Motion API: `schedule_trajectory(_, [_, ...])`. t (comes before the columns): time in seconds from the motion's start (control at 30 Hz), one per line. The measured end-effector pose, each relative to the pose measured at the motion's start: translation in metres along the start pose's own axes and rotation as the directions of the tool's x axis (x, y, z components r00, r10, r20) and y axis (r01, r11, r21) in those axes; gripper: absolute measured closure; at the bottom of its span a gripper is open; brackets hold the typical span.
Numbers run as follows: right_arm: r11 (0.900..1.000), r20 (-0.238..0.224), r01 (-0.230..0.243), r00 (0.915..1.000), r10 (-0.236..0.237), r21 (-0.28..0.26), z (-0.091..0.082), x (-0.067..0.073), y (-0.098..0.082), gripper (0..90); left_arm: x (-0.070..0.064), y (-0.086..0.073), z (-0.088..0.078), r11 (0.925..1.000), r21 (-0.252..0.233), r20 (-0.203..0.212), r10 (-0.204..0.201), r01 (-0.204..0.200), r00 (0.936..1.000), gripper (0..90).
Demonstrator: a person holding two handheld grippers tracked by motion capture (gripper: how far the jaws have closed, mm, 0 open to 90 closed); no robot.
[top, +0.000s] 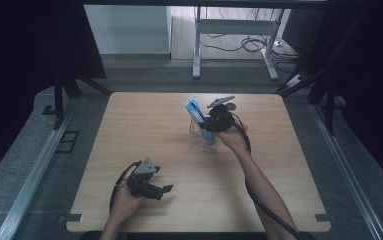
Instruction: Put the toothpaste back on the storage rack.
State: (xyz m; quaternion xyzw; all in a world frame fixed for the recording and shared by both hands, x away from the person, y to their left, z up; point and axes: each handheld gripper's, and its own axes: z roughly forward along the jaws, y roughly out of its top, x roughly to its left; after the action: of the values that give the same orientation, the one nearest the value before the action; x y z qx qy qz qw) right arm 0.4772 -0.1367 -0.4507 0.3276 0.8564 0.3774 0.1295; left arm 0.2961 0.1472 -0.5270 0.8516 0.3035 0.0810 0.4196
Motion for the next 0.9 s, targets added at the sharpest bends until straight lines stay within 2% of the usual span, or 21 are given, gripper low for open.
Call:
schedule_trajectory(0.4, [1.0,0.013,0.011,0.9999,-0.011,-0.02,-0.004,0.003,0.003,57.7,-0.001,0.0,0.0,1.0,0.005,-0.003,0.007,-0.007,1.0,13.0])
schedule_trajectory(0.63, [0.999,0.034,0.033,0.9989,-0.032,-0.03,-0.007,0.006,0.004,47.1,0.0,0.001,0.0,1.0,-0.006,0.006,0.001,-0.001,1.0,13.0])
schedule_trajectory(0.7, [0.999,0.025,0.037,0.999,-0.036,-0.033,-0.007,0.007,0.004,44.3,0.0,0.001,-0.001,0.9999,-0.011,0.01,-0.002,0.002,0.9999,13.0])
schedule_trajectory(0.77, [0.998,0.043,0.048,0.998,-0.047,-0.041,-0.009,0.008,0.004,41.8,0.0,0.001,-0.001,0.9999,-0.015,0.013,-0.002,0.002,0.9999,13.0])
schedule_trajectory(0.9, [0.997,0.047,0.046,0.998,-0.043,-0.057,-0.012,0.008,0.004,36.1,0.0,0.0,-0.001,0.9998,-0.018,0.017,-0.005,0.006,0.9998,13.0])
